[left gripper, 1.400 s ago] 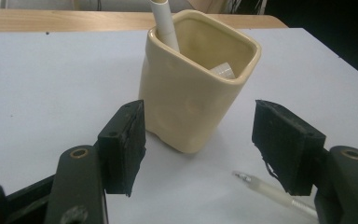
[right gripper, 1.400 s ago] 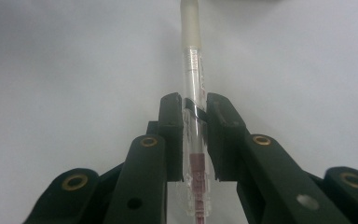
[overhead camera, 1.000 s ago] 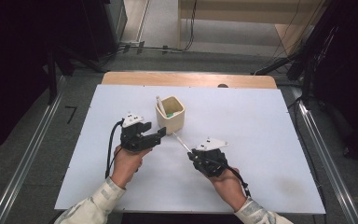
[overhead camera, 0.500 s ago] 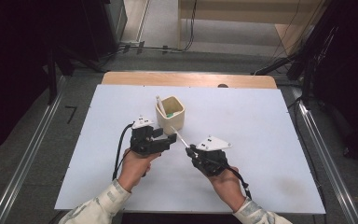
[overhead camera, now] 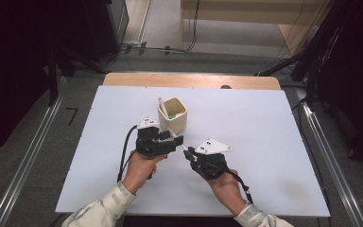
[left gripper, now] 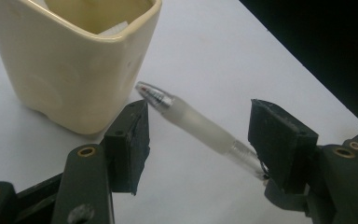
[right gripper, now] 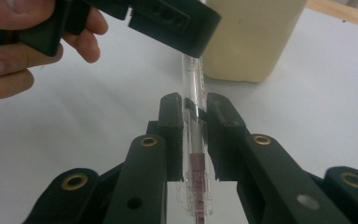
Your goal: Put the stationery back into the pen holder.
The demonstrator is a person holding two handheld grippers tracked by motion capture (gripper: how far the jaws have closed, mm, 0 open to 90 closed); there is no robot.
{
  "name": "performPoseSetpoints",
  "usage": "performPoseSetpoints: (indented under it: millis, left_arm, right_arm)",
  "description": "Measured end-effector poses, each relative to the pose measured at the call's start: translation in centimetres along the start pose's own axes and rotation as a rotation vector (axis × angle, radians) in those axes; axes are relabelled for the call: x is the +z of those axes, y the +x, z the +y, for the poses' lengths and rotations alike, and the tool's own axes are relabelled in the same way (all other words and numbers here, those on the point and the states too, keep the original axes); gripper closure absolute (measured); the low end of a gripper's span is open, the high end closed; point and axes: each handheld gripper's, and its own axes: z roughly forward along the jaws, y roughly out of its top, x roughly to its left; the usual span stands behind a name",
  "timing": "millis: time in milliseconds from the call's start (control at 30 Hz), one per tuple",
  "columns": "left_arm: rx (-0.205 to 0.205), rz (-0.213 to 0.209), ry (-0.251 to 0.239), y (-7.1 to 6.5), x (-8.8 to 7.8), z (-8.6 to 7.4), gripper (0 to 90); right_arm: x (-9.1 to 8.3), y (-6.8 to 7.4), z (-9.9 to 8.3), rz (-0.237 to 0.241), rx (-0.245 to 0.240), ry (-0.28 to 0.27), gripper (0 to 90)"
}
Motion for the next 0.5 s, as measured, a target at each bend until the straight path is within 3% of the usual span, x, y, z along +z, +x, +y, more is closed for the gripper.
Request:
performPoseSetpoints:
  millis: [133, 500]
  left_arm:
    - [0.006, -0.006, -0.001, -0.2, 0.1, 0.0, 41.6]
    - [0.027, -0.01, -0.02, -0.5, 0.0, 0.1, 63.4]
  right_arm:
    - [0.3, 0.2, 0.0, 0.008, -0.006, 0.006, 75.0]
    - [1.2, 0.1, -0.2, 0.011, 0.002, 0.033, 75.1]
